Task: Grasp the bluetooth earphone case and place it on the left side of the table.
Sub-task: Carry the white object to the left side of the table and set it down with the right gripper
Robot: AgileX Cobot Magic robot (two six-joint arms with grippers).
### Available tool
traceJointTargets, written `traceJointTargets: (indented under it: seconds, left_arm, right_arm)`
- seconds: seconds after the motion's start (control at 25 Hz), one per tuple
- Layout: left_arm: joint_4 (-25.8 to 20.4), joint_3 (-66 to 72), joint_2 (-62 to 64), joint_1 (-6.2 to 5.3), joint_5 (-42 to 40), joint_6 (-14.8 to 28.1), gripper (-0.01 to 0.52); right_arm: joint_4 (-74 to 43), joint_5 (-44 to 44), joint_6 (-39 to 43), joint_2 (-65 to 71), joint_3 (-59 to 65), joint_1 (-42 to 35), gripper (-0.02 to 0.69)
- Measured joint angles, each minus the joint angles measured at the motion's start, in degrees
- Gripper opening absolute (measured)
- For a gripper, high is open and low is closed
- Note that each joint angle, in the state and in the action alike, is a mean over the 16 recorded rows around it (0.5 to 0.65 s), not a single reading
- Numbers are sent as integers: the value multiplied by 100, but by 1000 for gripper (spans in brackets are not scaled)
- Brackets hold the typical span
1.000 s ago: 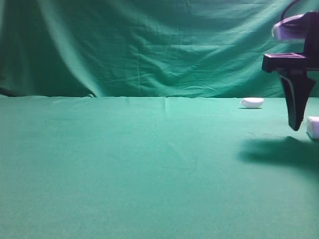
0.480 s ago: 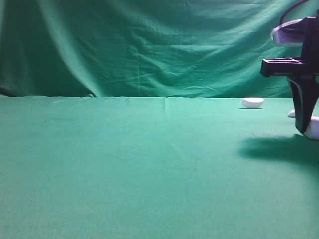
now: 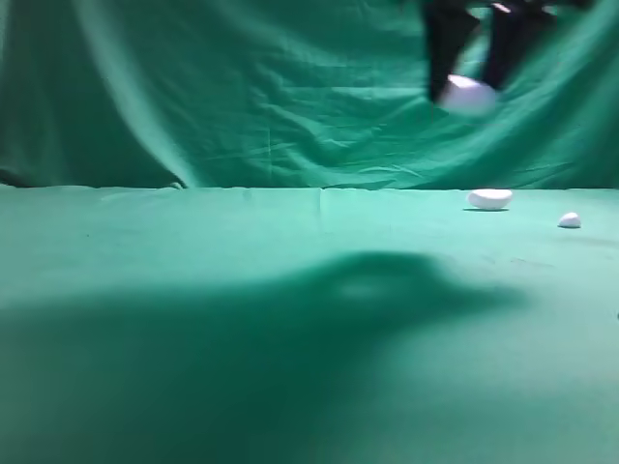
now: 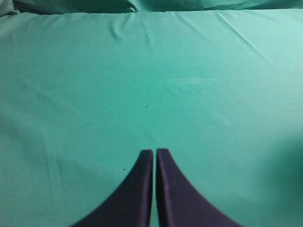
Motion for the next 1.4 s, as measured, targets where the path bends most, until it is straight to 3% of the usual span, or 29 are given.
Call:
traceJointTargets:
  seconds: [0.28,0.6,1.04,1.2,1.4]
  left_arm:
    - [0,0,0,0,0,0,0]
    - [0,0,0,0,0,0,0]
    - [0,0,0,0,0,0,0]
    - [0,0,0,0,0,0,0]
    - [0,0,0,0,0,0,0]
  right_arm:
    - [33,121,-306,1258,-1239,925,337]
    - [45,-242,-344,1989,-1594,1387,341]
    - [56,-160,43,1992,-1757,1472,456]
    - [48,290,313,1708,-1984,1469,417]
    - [37,916,668,1111,-2281,1446,269]
